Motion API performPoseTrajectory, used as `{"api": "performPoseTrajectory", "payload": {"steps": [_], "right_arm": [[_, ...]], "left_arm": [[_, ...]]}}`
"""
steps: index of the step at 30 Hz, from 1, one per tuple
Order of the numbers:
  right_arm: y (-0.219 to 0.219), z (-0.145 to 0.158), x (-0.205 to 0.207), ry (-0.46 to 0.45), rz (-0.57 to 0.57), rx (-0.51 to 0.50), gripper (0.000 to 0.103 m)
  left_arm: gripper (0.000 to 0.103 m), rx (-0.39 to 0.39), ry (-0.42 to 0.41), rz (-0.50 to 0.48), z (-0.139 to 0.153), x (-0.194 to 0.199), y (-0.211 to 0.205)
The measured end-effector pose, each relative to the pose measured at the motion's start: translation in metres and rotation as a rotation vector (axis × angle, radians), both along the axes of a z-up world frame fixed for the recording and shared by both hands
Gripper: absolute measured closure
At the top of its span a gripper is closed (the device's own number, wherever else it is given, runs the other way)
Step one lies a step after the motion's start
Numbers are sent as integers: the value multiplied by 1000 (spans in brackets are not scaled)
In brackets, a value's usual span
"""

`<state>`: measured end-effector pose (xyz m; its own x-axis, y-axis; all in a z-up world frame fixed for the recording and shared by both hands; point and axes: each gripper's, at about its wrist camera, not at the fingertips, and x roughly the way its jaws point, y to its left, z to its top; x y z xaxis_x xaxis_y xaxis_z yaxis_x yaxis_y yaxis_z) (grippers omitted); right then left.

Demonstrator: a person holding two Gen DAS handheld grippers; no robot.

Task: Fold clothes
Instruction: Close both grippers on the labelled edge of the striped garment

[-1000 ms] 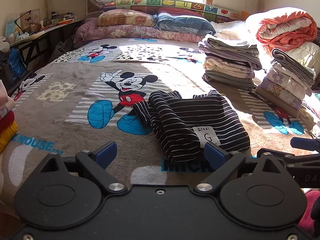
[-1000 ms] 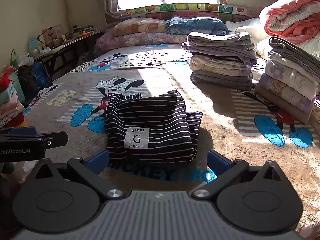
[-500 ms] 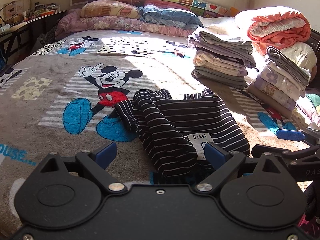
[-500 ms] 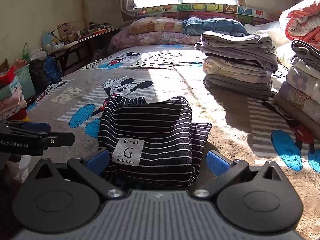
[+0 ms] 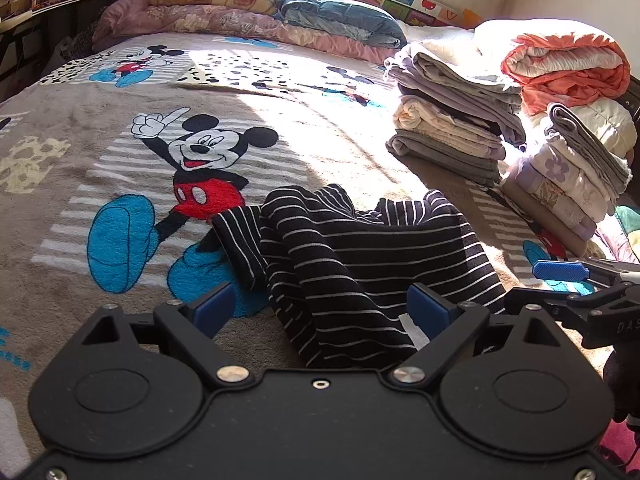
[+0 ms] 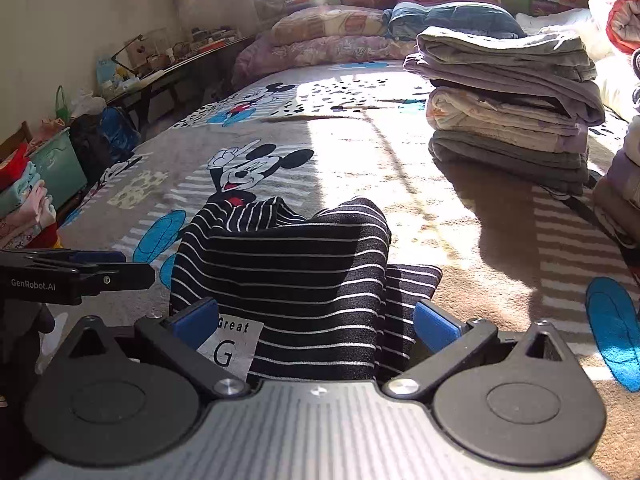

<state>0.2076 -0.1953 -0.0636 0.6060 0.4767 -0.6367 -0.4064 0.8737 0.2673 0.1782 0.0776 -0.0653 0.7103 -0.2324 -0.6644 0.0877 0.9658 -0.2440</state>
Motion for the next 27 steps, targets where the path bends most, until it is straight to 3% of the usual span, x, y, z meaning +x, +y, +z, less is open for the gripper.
{"api": "performPoseTrajectory", "payload": {"steps": [3, 7, 9, 16, 21, 24, 26, 27], "right_arm": [[-3, -1, 19, 7, 7, 18, 1], [-5, -6, 48, 36, 21, 54, 13], [-5, -8, 60, 42, 27, 61, 14], [-2, -19, 97, 87, 66, 104, 18], [0, -33, 117, 155, 86, 157, 36], [1, -40, 121, 183, 93, 172, 65], [0, -39, 118, 180, 99, 182, 76], [-2, -37, 115, 173, 98, 185, 81]], "left_arm": [[15, -50, 4, -2, -1, 15, 9], [27, -106, 22, 0, -6, 37, 20], [33, -137, 36, -3, -9, 49, 26], [40, -213, 86, -25, -21, 77, 35], [52, -258, 118, -49, -28, 95, 39], [68, -256, 127, -73, -29, 98, 34], [71, -245, 128, -89, -29, 99, 31], [79, -237, 125, -98, -29, 98, 30]]}}
